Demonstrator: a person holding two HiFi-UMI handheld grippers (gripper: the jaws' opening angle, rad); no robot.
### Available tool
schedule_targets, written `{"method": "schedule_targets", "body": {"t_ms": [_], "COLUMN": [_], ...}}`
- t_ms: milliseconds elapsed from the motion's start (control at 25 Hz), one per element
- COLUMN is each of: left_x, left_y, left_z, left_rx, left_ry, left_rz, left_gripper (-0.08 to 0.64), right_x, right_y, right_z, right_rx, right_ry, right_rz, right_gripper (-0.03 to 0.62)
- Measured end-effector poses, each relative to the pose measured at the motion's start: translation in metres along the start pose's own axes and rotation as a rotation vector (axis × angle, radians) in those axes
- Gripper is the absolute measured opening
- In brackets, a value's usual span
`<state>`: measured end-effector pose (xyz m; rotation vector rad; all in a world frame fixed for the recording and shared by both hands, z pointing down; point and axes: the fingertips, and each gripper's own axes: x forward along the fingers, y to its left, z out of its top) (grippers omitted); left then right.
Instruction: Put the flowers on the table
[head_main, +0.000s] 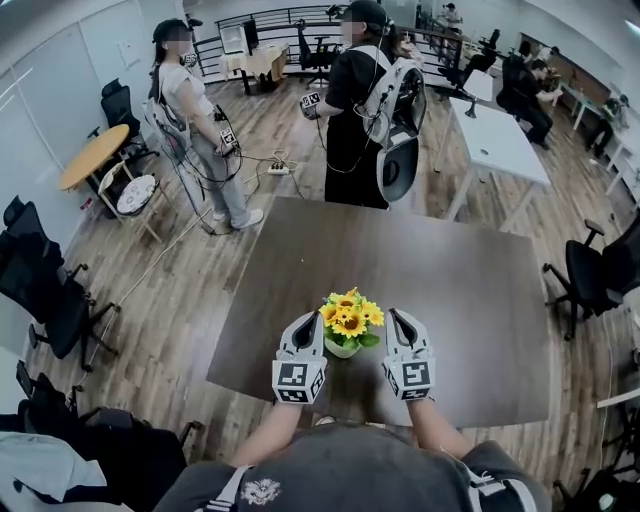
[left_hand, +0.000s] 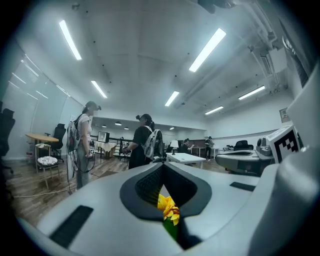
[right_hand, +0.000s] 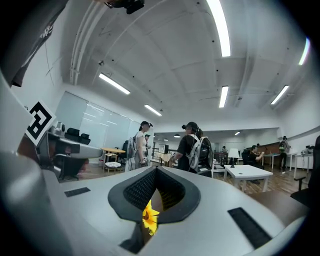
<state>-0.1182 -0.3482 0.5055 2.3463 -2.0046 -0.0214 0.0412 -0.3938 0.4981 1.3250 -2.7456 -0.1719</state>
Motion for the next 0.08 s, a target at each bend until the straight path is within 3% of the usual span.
{"method": "schedule_targets", "body": {"t_ms": [80], "left_x": [0.0011], "left_y": [0.0017], "left_z": [0.0051], "left_rx": [-0.004], "left_ry": [-0.011], "left_rz": [-0.001], "left_gripper": [0.008], "right_x": [0.0021], "right_y": [0.0012], "right_z": [-0.0012], "right_rx": [-0.003], "right_ry": [0.005], "right_rz": [0.004], "right_gripper": [0.023]}}
